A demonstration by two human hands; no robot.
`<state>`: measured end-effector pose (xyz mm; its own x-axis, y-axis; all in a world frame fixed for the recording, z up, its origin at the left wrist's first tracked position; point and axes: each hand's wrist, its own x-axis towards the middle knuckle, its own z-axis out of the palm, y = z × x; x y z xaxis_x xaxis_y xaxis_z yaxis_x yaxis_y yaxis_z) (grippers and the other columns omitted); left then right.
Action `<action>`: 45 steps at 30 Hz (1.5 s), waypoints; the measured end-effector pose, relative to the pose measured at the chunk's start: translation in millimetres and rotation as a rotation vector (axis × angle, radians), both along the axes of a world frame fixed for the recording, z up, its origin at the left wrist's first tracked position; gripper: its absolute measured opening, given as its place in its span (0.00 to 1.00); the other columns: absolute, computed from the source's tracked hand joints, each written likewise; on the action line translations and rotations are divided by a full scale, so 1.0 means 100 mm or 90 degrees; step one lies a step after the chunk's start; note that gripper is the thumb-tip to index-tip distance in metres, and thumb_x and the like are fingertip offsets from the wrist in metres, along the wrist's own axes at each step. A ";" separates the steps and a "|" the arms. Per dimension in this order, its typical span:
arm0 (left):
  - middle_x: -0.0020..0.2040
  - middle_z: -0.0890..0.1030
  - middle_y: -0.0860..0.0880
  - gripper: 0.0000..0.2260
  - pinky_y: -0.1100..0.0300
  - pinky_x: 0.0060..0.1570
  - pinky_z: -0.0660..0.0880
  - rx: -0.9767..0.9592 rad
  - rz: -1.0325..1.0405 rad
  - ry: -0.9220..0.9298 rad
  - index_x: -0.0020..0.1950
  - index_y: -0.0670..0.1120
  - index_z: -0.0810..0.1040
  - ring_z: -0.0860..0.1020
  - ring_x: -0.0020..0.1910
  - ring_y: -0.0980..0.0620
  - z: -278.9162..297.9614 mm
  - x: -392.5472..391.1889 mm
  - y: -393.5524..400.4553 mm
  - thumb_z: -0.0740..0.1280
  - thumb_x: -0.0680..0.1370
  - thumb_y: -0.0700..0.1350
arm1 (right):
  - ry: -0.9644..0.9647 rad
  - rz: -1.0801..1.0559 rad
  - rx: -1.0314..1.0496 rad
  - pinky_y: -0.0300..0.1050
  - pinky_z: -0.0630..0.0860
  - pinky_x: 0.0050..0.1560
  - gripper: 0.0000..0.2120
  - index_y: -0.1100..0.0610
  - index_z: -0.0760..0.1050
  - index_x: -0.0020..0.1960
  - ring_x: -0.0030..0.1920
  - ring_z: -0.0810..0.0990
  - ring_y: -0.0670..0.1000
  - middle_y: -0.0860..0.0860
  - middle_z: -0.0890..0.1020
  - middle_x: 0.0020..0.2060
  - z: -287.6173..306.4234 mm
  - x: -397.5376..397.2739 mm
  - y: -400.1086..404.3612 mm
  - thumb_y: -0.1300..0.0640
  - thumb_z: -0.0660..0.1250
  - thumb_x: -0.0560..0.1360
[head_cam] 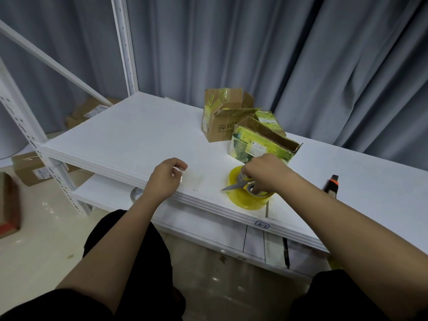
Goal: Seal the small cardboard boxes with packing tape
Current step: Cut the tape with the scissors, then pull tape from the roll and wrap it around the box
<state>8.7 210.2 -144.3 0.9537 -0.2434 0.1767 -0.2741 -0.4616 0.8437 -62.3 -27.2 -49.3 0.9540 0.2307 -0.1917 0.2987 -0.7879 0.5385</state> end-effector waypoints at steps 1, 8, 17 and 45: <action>0.50 0.80 0.55 0.13 0.67 0.44 0.71 0.003 -0.005 -0.006 0.48 0.51 0.77 0.78 0.45 0.54 0.01 0.02 0.03 0.60 0.77 0.35 | -0.012 0.002 0.016 0.41 0.60 0.34 0.10 0.53 0.65 0.43 0.35 0.70 0.53 0.49 0.74 0.35 -0.01 -0.03 -0.03 0.53 0.66 0.73; 0.50 0.80 0.57 0.12 0.76 0.38 0.69 -0.064 -0.017 0.012 0.49 0.52 0.79 0.77 0.42 0.58 0.03 -0.04 -0.02 0.63 0.76 0.35 | -0.093 -0.022 0.064 0.48 0.63 0.56 0.21 0.55 0.65 0.60 0.56 0.75 0.55 0.52 0.77 0.55 -0.23 -0.22 -0.17 0.42 0.58 0.74; 0.52 0.81 0.55 0.11 0.69 0.44 0.69 -0.162 0.018 0.022 0.51 0.48 0.80 0.77 0.43 0.56 0.14 -0.20 -0.15 0.63 0.76 0.34 | -0.258 -0.172 0.489 0.47 0.63 0.46 0.16 0.52 0.69 0.49 0.48 0.75 0.55 0.49 0.77 0.45 -0.41 -0.41 -0.43 0.43 0.68 0.71; 0.45 0.83 0.51 0.09 0.67 0.40 0.75 -0.218 -0.156 0.112 0.46 0.52 0.80 0.81 0.37 0.58 0.68 -0.76 -1.64 0.68 0.75 0.37 | -0.672 0.135 0.389 0.48 0.73 0.45 0.11 0.58 0.76 0.47 0.43 0.81 0.58 0.56 0.83 0.45 -0.66 -0.78 -0.70 0.62 0.75 0.68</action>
<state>-67.5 46.6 -76.7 0.8977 -0.4219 0.1271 -0.1799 -0.0875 0.9798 -140.2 -97.1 -115.8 0.5090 0.1802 0.8417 0.0939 -0.9836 0.1539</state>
